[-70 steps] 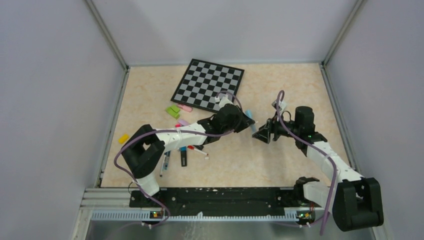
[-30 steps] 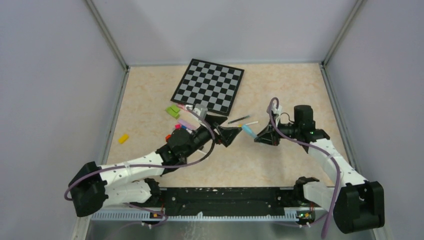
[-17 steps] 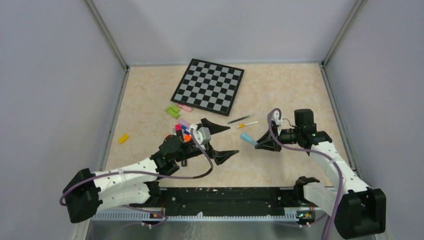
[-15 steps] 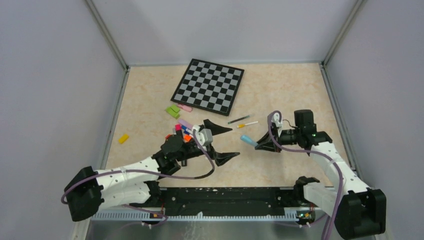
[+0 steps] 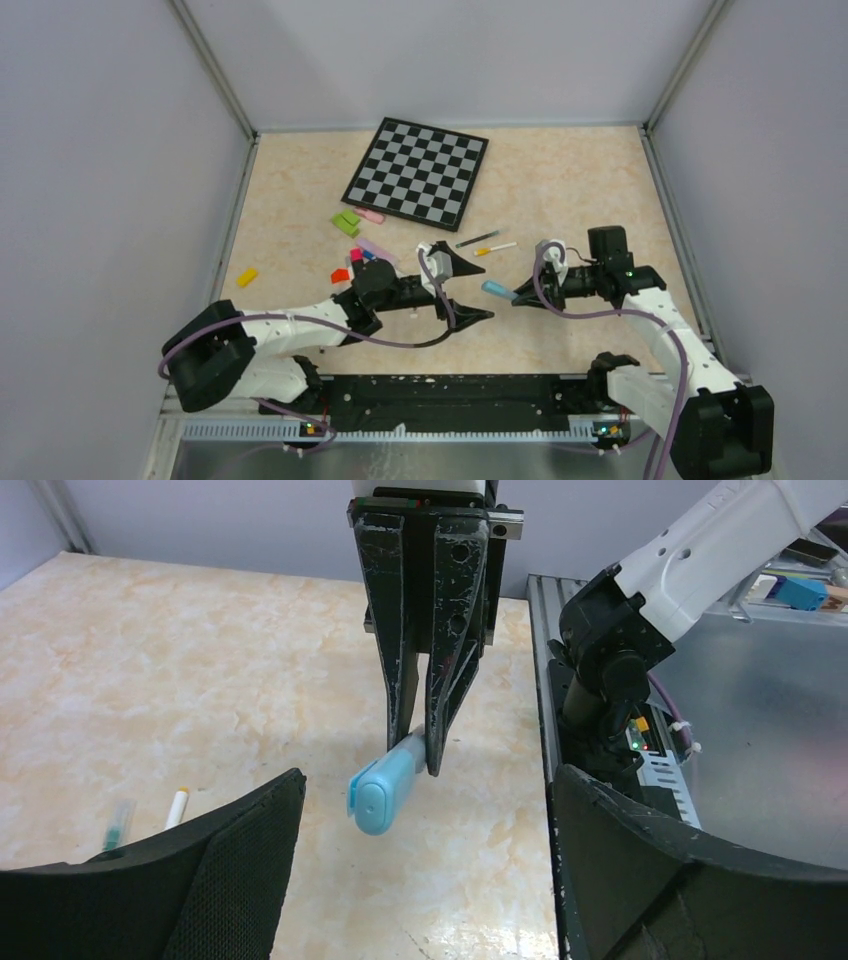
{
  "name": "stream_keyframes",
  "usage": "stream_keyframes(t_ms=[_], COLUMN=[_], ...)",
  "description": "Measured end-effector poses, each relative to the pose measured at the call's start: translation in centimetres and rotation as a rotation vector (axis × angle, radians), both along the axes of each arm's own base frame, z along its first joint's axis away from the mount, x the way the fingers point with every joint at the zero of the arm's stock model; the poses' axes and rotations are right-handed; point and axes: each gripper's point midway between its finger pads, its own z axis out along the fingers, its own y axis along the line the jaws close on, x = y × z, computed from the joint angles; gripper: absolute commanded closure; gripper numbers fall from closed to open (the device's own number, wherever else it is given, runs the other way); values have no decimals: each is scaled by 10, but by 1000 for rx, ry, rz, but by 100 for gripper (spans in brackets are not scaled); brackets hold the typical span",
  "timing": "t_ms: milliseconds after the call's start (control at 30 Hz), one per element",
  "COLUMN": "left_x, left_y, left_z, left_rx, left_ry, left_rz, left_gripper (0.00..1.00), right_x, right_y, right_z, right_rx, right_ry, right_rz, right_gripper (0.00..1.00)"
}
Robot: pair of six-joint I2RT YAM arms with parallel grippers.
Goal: Open the pen caps
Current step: Open the pen cap from the pen.
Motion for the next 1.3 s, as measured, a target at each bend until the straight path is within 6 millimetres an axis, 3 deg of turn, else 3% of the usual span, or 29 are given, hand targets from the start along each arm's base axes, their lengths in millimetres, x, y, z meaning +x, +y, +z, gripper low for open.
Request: stream_keyframes(t_ms=[467,667,733,900,1033,1133,1300], left_x=[2,7,10,10,6,5,7], left_y=[-20,-22,-22,-25,-25,-25,-26], left_z=[-15,-15,-17,-20,-23,-25,-23], left_rx=[9,4,7,16,28,34,42], left_ry=[76,89,94,101,111,115,118], left_rz=[-72,-76,-70,-84,-108,-118,-126], left_gripper=[36,68,68,54,53,55,70], right_x=[-3,-5,-8,-9,-9,-9,-9], right_y=[1,2,2,2,2,2,3], right_z=[0,1,1,1,1,1,1], right_rx=[5,13,14,14,14,14,18], right_ry=[-4,4,13,18,18,18,20], right_rz=[14,23,28,29,29,29,32], right_gripper=[100,100,100,100,100,100,100])
